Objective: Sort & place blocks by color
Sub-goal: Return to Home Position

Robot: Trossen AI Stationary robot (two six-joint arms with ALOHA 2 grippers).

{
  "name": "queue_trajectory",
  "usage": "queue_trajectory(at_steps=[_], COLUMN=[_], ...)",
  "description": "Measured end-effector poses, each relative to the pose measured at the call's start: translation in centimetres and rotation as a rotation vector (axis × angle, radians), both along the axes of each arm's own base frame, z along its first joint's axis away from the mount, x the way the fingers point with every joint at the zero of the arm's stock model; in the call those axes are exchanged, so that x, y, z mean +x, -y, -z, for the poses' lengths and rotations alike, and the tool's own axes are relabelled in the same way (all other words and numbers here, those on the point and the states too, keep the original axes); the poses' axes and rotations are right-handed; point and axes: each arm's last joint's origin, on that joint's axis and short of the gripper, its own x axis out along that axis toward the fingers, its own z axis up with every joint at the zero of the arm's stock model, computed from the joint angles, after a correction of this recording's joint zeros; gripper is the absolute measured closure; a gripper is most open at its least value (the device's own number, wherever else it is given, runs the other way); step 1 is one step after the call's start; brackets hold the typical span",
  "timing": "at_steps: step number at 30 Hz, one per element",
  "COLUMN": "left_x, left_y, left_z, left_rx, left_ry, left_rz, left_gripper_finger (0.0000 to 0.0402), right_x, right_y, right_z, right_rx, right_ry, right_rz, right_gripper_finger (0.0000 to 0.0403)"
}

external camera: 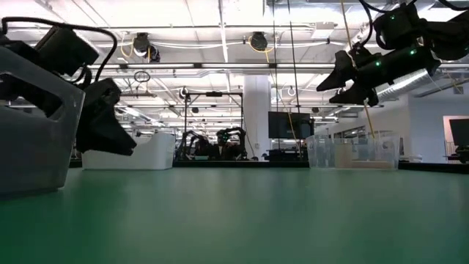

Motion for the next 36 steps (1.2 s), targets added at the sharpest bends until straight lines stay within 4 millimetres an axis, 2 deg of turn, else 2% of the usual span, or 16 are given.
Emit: queue_trajectory(at_steps=[5, 9, 17, 20, 36], left_x=[-0.9, -1.2, -1.2, -1.2, -1.2], left_y=[0.4, 0.4, 0.4, 0.4, 0.4], left_z=[1.0, 1.4, 1.4, 1.4, 1.3], left_rx=[-0.036, -0.051, -0.052, -0.044, -0.045], left_ry=[0.022, 0.027, 0.027, 0.025, 0.034], left_rz=[-0.008, -0.017, -0.018, -0.013, -0.014], left_gripper_finger=[0.0229, 0.0229, 0.0229, 0.0229, 0.0229], right_x=[0.4, 0.5, -0.9, -0.8, -0.7], right_y=[-0.7, -1.4, -3.1, -3.2, -3.6], right_z=[0.5, 1.6, 5.2, 4.2, 4.3], right_rx=[-0.042, -0.053, -0.074, -0.156, -0.148], right_ry=[-0.091, -0.098, 0.067, 0.155, 0.140], right_rz=[-0.067, -0.100, -0.071, -0.081, -0.110], right_gripper_finger=[0.0094, 0.0094, 0.0094, 0.0094, 0.0094])
